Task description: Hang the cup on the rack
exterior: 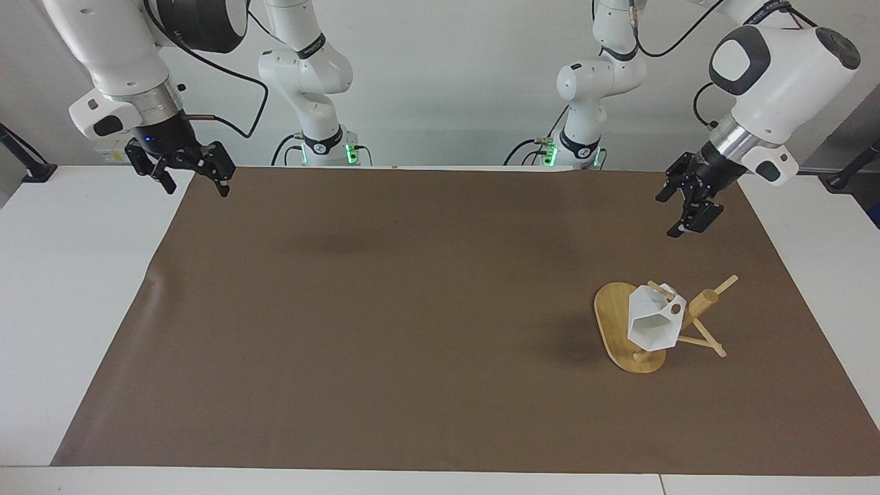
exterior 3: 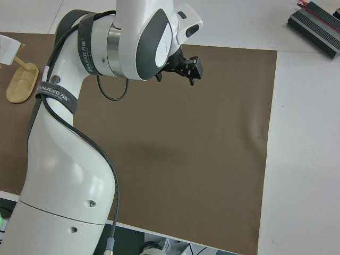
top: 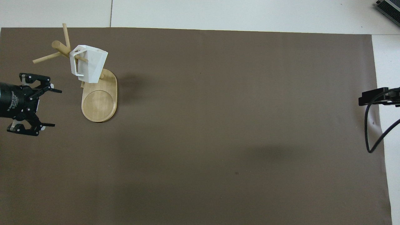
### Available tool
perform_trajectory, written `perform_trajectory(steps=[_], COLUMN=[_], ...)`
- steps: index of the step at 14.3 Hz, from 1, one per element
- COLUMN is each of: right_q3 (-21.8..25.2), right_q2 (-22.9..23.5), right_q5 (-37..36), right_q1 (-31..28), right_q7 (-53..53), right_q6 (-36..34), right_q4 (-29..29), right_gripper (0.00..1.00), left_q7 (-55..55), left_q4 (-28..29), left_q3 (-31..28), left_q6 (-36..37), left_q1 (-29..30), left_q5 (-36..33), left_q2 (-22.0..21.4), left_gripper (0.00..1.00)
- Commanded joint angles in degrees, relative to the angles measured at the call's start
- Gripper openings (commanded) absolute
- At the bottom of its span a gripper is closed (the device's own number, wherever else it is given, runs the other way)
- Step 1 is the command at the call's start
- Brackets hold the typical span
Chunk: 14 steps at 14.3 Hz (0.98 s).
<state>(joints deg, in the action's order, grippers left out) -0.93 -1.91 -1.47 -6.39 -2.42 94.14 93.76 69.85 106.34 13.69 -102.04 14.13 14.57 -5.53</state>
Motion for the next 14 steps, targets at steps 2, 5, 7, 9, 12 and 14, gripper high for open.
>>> perform_trajectory(steps=[2,5,7,9,12,14], right_q3=[-0.13,-0.13,-0.13,-0.13,-0.13,-0.13], right_q2=[-0.55,-0.55,-0.55,-0.55,-0.55,-0.55], right_q5=[0.59,0.59,0.59,0.59,0.59,0.59], right_q1=[-0.29,-0.29,-0.29,-0.29,-0.29,-0.29], right_q7=[-0.21,-0.21,-0.21,-0.21,-0.21,-0.21], right_q6=[-1.15,-1.15,-1.15,-1.15,-1.15,-1.15], right_q4=[0.02,0.02,0.02,0.02,0.02,0.02], right_gripper=[1.00,1.00,1.00,1.00,1.00,1.00], left_q7=[-10.94,-17.16,-24.46,-29.92,-42.73,-51.35], left_q4=[-5.26,-7.98,-10.61,-12.03,-14.66,-15.90], left_q3=[-0.86,-1.99,-6.55,-9.55,-12.19,-14.73], left_q6=[4.74,5.70,8.34,8.79,10.89,13.96], left_q1=[-3.65,-5.76,-10.32,-13.84,-16.49,-18.08], left_q5=[-2.88,-6.04,-7.63,-9.20,-10.79,-10.97], left_q2=[0.61,1.84,2.89,3.68,4.74,4.83], left_gripper=[1.00,1.00,1.00,1.00,1.00,1.00])
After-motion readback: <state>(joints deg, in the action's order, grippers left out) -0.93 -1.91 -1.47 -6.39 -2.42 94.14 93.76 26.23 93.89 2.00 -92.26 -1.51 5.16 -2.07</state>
